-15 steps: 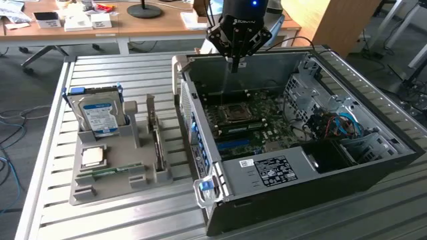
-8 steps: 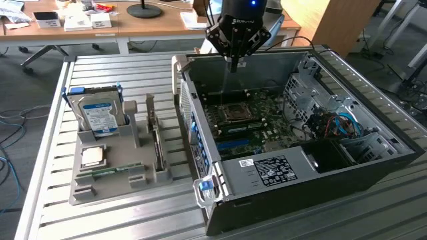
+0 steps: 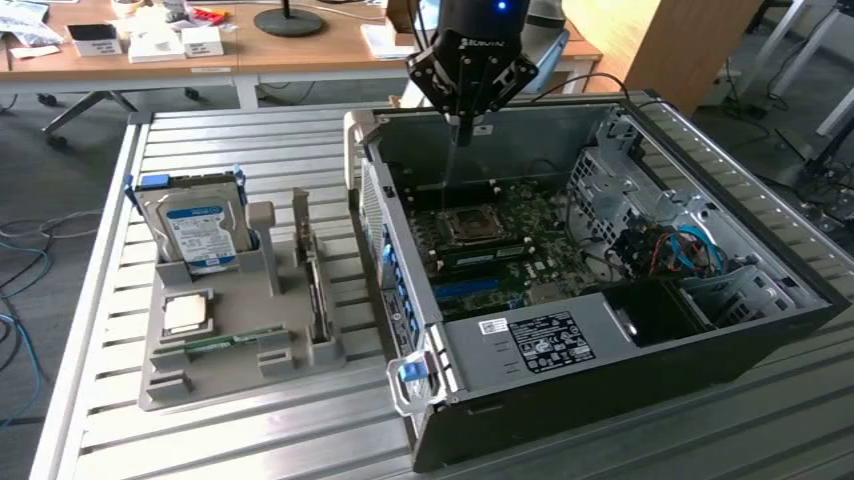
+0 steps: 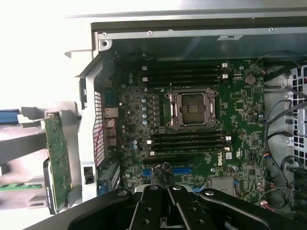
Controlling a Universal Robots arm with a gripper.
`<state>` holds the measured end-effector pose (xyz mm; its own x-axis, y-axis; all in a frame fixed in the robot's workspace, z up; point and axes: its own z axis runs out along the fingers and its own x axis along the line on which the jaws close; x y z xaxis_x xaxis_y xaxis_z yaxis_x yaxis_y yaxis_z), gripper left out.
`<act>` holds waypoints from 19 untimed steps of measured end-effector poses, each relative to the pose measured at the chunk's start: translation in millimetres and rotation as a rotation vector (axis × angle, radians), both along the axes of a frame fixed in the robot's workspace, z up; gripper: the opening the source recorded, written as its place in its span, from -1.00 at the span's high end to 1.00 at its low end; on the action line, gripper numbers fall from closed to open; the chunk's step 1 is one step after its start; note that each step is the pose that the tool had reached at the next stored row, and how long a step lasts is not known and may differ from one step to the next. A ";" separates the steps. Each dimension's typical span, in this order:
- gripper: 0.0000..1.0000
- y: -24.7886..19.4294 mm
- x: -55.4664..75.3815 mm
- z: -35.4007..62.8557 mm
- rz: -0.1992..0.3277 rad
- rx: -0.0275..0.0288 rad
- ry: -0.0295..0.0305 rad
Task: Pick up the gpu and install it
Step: 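Reach for the gpu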
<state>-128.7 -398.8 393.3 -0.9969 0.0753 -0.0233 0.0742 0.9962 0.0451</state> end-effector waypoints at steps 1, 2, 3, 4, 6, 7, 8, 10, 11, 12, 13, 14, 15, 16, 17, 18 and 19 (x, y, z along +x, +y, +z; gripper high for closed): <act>0.79 0.0 -0.4 0.0 0.000 0.0000 -0.0001; 0.79 0.0 -0.4 0.0 0.000 0.0001 0.0000; 0.79 0.0 -0.6 0.0 0.000 -0.0001 0.0000; 0.79 0.0 -0.6 0.0 0.000 0.0000 0.0000; 0.79 0.0 -0.6 0.0 0.000 0.0000 0.0000; 0.79 0.0 -0.8 0.0 0.000 0.0000 0.0000; 0.79 0.0 -1.3 0.0 0.000 0.0000 -0.0001; 0.79 0.0 -2.4 0.0 0.000 0.0000 0.0000; 0.79 0.0 -3.2 0.0 0.000 -0.0001 0.0001; 0.79 0.0 -4.0 0.0 0.000 0.0000 0.0000; 0.79 0.0 -4.9 0.0 0.000 0.0000 0.0000; 0.79 0.0 -5.7 0.0 0.000 -0.0001 0.0000; 0.79 0.0 -6.5 0.0 0.000 0.0000 0.0000; 0.79 0.0 -7.3 0.0 0.000 0.0000 0.0000; 0.79 0.0 -8.2 0.0 0.000 0.0000 0.0000; 0.79 0.0 -9.1 0.0 0.000 0.0000 0.0000; 0.79 0.0 -10.0 0.0 0.000 0.0000 0.0000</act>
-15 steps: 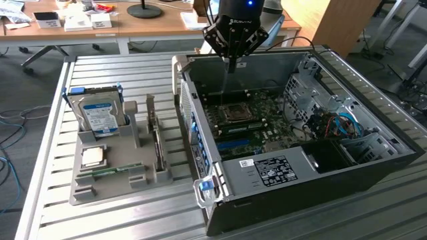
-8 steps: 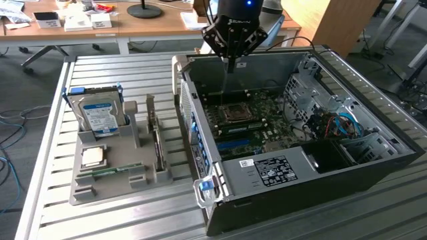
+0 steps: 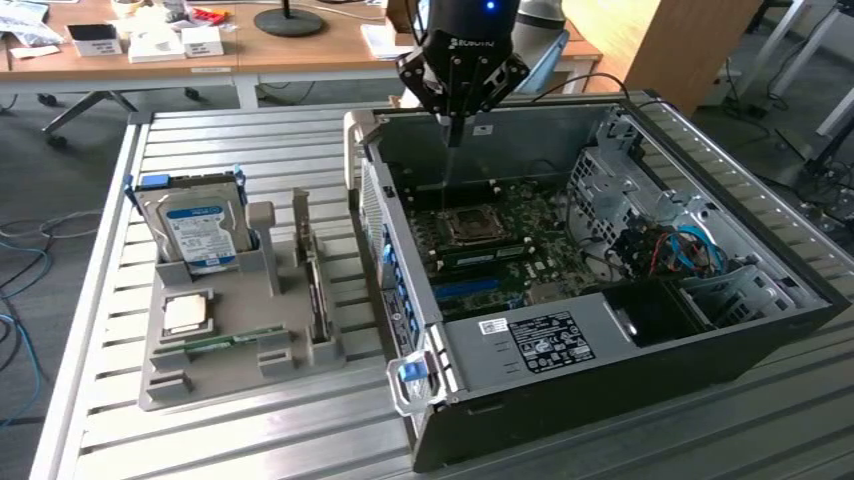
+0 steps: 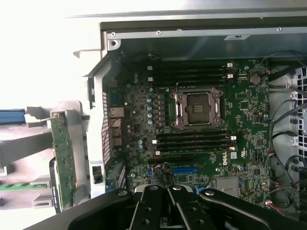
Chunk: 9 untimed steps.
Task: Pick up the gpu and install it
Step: 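Reach for the gpu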
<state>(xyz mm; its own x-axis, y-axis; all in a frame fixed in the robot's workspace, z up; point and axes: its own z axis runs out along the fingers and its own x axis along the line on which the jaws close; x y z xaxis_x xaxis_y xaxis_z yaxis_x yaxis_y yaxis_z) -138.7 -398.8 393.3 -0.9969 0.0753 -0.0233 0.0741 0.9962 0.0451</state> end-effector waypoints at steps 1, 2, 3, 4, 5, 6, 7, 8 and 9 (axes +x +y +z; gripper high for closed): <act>0.79 0.0 -0.9 0.0 0.000 0.0000 0.0000; 0.79 0.0 -1.7 0.0 0.000 0.0000 0.0000; 0.79 0.0 -2.6 0.0 0.000 0.0000 0.0000; 0.79 0.0 -3.3 0.0 0.000 0.0000 -0.0001; 0.79 0.0 -3.9 0.0 0.000 0.0000 0.0000; 0.79 0.0 -4.5 0.0 0.000 0.0001 0.0001; 0.79 0.0 -5.2 0.0 0.000 0.0000 0.0000; 0.79 0.0 -5.8 0.0 0.000 0.0000 0.0000; 0.79 0.0 -6.4 0.0 0.000 0.0000 0.0000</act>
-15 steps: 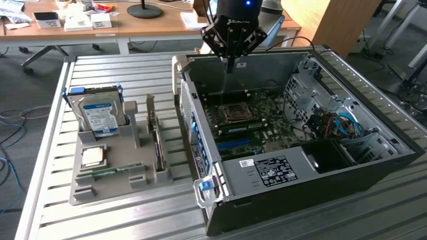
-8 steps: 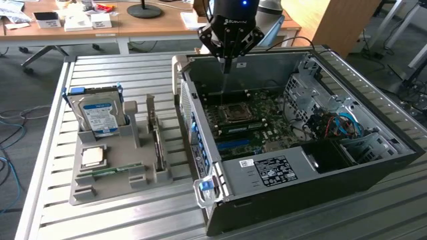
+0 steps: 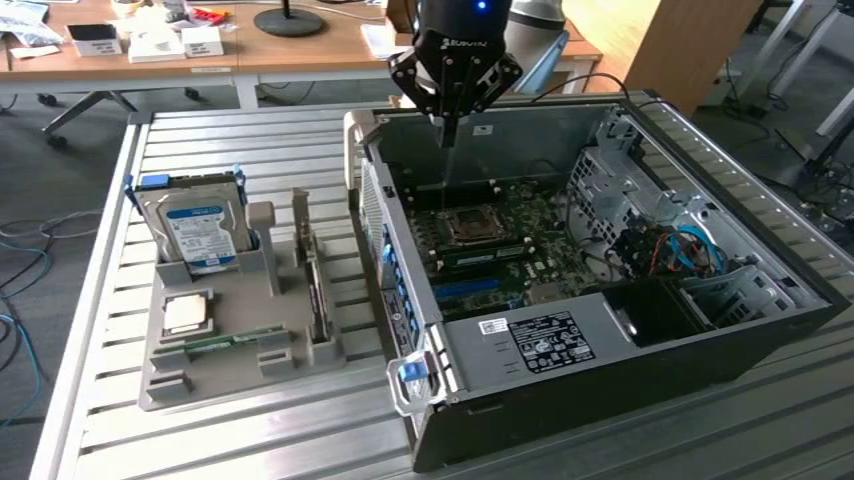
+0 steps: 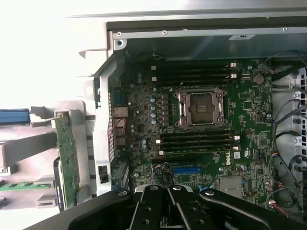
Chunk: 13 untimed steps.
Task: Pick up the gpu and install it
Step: 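Reach for the gpu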
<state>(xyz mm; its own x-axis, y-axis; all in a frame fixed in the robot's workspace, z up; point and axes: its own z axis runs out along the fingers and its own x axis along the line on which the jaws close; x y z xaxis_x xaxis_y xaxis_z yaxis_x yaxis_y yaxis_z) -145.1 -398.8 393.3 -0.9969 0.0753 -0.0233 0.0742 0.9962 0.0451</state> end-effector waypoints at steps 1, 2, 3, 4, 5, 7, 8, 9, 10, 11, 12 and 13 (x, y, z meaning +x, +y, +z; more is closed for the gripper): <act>0.79 0.0 -0.6 0.0 0.000 0.0000 0.0000; 0.79 0.0 -1.3 0.0 0.000 0.0000 0.0000; 0.79 0.0 -1.8 0.0 0.000 0.0000 0.0000; 0.79 0.0 -2.1 0.0 0.000 0.0000 0.0000; 0.79 0.0 -2.2 0.0 0.000 0.0000 0.0000; 0.79 0.0 -2.2 0.0 0.000 0.0000 0.0000; 0.79 0.0 -2.3 0.0 0.000 0.0000 0.0000; 0.79 0.0 -2.4 0.0 0.000 0.0000 0.0000; 0.79 0.0 -2.8 0.0 0.000 0.0000 0.0000; 0.79 -0.1 -3.6 0.0 0.000 -0.0001 0.0000; 0.79 -0.1 -4.7 0.1 0.000 -0.0001 0.0001; 0.79 0.0 -6.2 0.0 0.000 -0.0001 0.0001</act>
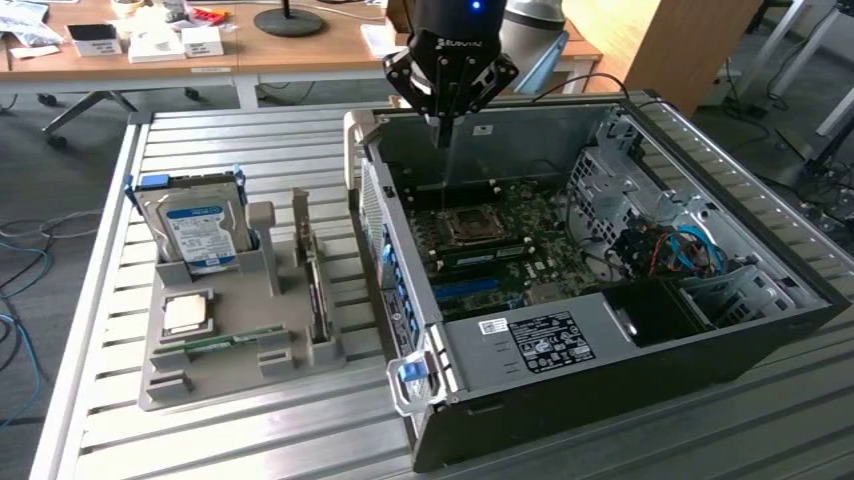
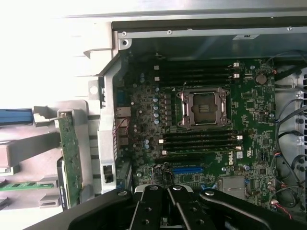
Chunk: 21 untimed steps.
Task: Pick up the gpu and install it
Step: 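Reach for the gpu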
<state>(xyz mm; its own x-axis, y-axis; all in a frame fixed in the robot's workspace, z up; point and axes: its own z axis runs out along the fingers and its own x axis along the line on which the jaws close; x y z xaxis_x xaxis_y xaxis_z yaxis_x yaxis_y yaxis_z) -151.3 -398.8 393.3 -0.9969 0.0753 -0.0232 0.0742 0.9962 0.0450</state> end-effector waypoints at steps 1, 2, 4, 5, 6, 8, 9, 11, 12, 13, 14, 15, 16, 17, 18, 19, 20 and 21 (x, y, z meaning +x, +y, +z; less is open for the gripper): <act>0.79 0.0 -1.6 0.0 0.000 0.0000 0.0000; 0.79 0.0 -3.3 0.0 0.000 0.0000 0.0000; 0.79 0.0 -6.9 -0.1 0.000 0.0000 -0.0001; 0.79 0.0 -8.6 -0.1 0.000 0.0001 -0.0001; 0.79 0.0 -10.2 -0.1 0.000 0.0000 -0.0001; 0.79 0.0 -12.8 -0.1 0.000 0.0000 -0.0001; 0.79 0.0 -14.0 -0.1 0.000 0.0000 -0.0001; 0.79 0.0 -16.6 -0.1 0.000 0.0000 0.0000; 0.79 0.0 -17.7 -0.1 0.000 0.0000 -0.0001; 0.79 0.0 -18.9 -0.1 0.000 0.0000 -0.0001; 0.79 0.0 -20.1 -0.1 0.000 0.0000 -0.0001; 0.79 0.0 -21.3 -0.1 0.000 0.0001 -0.0001; 0.79 0.0 -22.4 -0.1 0.000 0.0000 -0.0001; 0.79 0.0 -23.6 -0.1 0.000 0.0000 -0.0001; 0.79 0.0 -24.7 -0.1 0.000 0.0000 0.0000; 0.79 0.0 -25.6 -0.1 0.000 0.0001 -0.0001; 0.79 0.0 -26.5 -0.1 0.000 0.0001 -0.0001; 0.79 0.0 -27.5 -0.1 0.000 0.0000 0.0000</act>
<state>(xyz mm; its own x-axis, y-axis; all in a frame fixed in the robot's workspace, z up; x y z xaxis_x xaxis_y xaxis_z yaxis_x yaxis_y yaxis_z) -178.7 -398.9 393.2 -0.9969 0.0753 -0.0233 0.0742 0.9962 0.0450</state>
